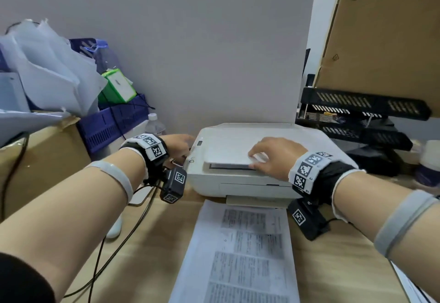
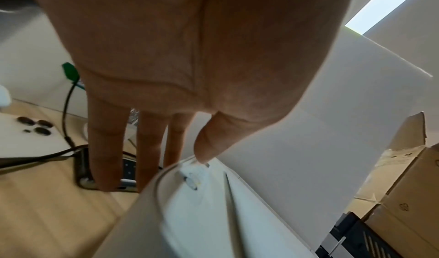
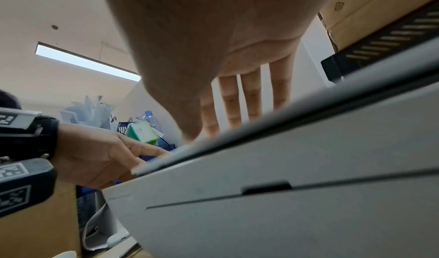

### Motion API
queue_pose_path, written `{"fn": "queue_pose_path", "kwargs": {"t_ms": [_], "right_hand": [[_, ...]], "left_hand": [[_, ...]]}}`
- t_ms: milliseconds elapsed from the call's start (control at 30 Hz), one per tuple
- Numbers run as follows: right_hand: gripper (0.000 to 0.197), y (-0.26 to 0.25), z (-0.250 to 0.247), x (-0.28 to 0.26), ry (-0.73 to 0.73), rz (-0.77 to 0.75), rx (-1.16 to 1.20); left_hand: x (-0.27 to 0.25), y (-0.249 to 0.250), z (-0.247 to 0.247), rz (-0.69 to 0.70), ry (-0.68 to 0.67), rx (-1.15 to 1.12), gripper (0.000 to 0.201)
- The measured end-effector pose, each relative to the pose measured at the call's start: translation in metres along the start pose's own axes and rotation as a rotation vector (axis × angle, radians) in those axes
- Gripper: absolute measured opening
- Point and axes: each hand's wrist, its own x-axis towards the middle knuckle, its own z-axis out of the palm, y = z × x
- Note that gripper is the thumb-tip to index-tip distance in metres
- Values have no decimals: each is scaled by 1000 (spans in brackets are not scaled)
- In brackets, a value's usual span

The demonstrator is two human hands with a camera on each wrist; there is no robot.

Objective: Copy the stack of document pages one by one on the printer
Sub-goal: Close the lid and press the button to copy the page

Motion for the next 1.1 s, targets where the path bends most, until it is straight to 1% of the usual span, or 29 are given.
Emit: {"fn": "queue_pose_path", "kwargs": {"t_ms": [67,167,300,433,567,700,800,1100], "right_hand": [[31,1,8,0,-40,17,40],[40,5,20,6,-45,45,97],[47,5,39,7,-75,54,100],[52,4,54,-2,-68,77,32],[53,6,55,0,-80,81,33],[53,6,56,0,-83,82,35],[53,5,54,0,-93,86,46],[52,3,51,-2,-110,92,47]], "left_hand": [[-7,-5,7,-19,-37,-100,52],[-8,-11,15,-68,-16,-146,50],[-1,-16,17,-118,18,-175,64],[-5,-18,24,-124,43,-277,53],[-6,-20,25,-142,30,-289,58],[-1,-20,24,-148,20,-249,63],[-1,-18,25,-141,23,-232,63],[4,-24,25,-145,43,-287,64]]}}
